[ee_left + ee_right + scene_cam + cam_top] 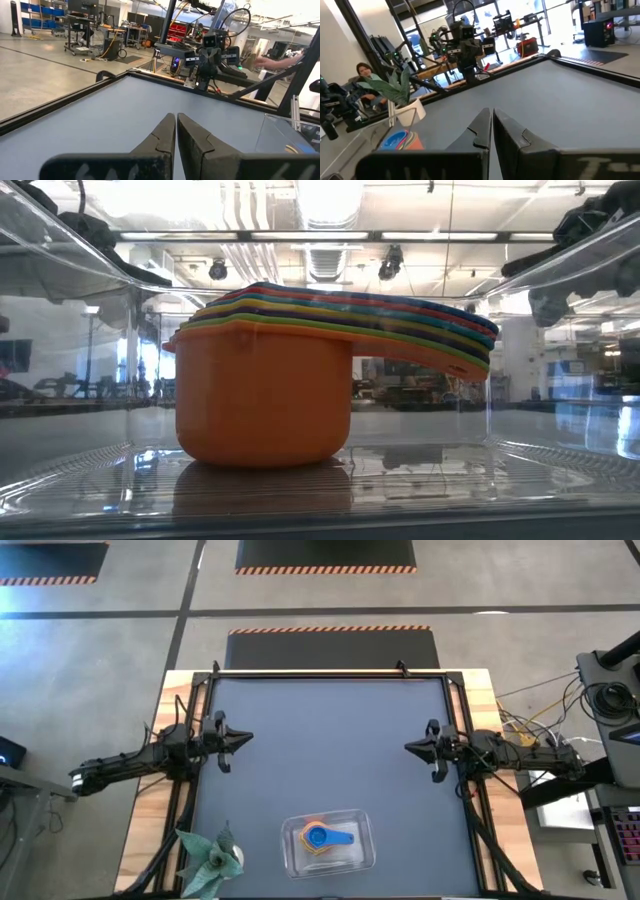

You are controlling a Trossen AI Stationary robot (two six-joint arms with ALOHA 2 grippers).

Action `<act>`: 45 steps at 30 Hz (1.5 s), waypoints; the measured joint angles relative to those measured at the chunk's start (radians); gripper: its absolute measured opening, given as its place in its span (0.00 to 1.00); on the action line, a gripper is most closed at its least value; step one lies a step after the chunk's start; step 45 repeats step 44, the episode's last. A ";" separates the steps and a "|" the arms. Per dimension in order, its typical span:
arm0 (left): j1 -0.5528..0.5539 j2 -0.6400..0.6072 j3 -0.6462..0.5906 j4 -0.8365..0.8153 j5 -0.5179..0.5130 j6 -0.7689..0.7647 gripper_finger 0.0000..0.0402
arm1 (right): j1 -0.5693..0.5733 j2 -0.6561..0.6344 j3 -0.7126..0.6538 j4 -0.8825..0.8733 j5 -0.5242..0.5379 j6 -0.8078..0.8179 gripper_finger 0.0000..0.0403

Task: Nest measuring cups in basket
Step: Return to Home Position

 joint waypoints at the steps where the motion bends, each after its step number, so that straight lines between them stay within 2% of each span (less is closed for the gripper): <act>1: 0.000 0.000 0.000 0.000 0.000 0.000 0.00 | 0.000 0.003 0.000 0.000 0.000 0.000 0.02; 13: 0.000 0.000 0.000 0.000 0.000 0.000 0.00 | 0.000 0.060 0.006 0.000 0.002 0.002 0.02; 45: 0.000 0.000 0.000 0.000 0.000 0.000 0.00 | 0.000 0.062 0.008 0.013 0.003 0.002 0.02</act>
